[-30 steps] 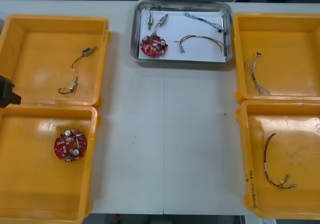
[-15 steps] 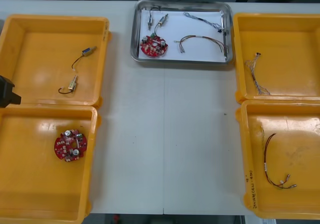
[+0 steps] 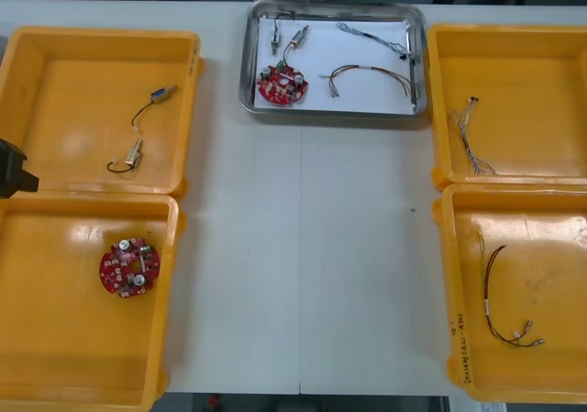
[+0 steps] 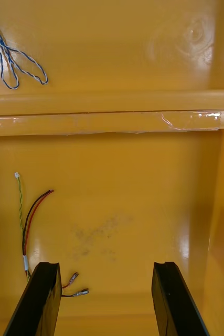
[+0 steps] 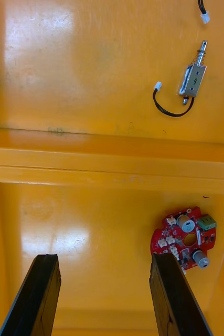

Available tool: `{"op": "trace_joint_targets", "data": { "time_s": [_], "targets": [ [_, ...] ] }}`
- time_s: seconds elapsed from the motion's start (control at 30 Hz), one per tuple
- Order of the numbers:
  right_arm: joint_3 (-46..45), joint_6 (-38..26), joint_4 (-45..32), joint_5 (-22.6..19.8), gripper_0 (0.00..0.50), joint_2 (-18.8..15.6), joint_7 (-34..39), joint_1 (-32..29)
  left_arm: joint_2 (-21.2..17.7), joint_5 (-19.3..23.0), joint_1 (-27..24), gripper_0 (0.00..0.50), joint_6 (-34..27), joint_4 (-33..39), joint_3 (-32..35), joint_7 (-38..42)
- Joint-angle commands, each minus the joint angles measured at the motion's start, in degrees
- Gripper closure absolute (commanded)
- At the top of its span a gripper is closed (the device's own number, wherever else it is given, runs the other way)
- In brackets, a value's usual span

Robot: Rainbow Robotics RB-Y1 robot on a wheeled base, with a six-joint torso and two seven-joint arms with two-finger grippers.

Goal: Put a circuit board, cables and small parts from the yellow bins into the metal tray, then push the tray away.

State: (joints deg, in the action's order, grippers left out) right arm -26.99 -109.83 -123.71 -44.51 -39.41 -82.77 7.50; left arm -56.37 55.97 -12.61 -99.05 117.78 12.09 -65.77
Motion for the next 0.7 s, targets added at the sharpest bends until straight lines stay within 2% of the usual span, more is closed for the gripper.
{"op": "trace_joint_targets", "data": {
  "time_s": [0.03, 0.7],
  "targets": [
    [0.36, -0.17, -1.88, -0.31, 0.000, 0.47, 2.00, -0.82, 0.38, 0.37, 0.75, 0.000, 0.52, 0.25, -0.66, -4.81],
    [0.36, -0.17, -1.88, -0.31, 0.000, 0.47, 2.00, -0.82, 0.38, 0.37, 0.75, 0.000, 0.52, 0.25, -0.66, -4.81]
  ]
}}
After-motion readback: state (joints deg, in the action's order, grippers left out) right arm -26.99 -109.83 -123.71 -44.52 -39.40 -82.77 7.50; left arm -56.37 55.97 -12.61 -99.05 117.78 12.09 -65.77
